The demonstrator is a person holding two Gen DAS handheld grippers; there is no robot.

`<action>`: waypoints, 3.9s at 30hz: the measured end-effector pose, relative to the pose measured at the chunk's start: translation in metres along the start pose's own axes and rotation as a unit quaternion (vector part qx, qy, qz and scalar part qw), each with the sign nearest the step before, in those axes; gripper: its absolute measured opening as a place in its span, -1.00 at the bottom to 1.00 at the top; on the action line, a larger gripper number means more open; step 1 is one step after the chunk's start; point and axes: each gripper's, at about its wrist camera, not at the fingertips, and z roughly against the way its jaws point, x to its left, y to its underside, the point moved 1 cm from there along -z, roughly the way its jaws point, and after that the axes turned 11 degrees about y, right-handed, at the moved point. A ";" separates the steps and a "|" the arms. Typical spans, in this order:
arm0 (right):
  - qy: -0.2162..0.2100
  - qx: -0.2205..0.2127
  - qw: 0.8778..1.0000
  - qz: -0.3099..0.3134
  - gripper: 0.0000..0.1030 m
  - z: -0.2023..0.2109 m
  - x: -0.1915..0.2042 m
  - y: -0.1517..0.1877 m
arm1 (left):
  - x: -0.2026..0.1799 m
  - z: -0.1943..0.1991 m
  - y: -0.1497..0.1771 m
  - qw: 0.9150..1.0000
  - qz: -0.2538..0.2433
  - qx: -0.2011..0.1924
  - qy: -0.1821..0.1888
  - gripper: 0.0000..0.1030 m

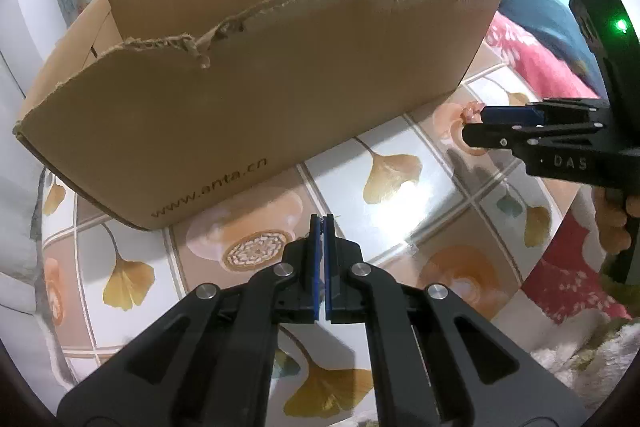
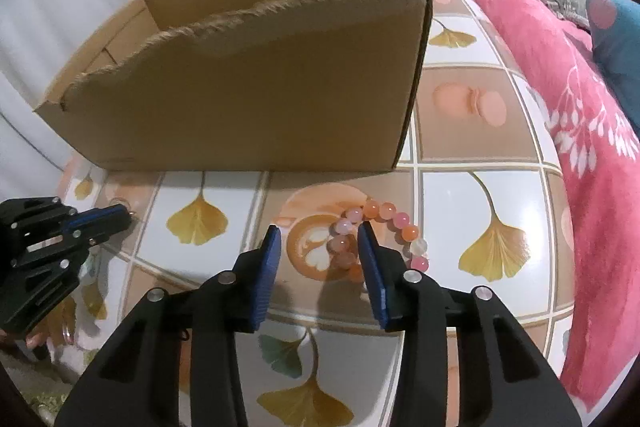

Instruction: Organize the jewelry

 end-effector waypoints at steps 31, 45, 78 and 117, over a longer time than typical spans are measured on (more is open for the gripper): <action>-0.075 -0.024 0.990 -0.114 -0.82 0.029 -0.050 -0.010 | 0.006 0.037 0.002 0.999 0.005 -0.047 0.013 -0.98; -0.154 -0.133 0.971 -0.121 -0.82 0.119 -0.070 -0.059 | -0.004 0.133 -0.044 0.985 -0.036 -0.151 0.077 -0.98; -0.137 0.049 0.983 0.109 -0.77 0.007 0.017 -0.166 | 0.084 0.025 -0.120 0.992 0.020 0.063 0.106 -0.57; 0.089 -0.171 0.980 -0.039 0.86 0.124 0.030 -0.047 | -0.002 0.129 -0.052 0.956 0.128 -0.145 -0.221 0.84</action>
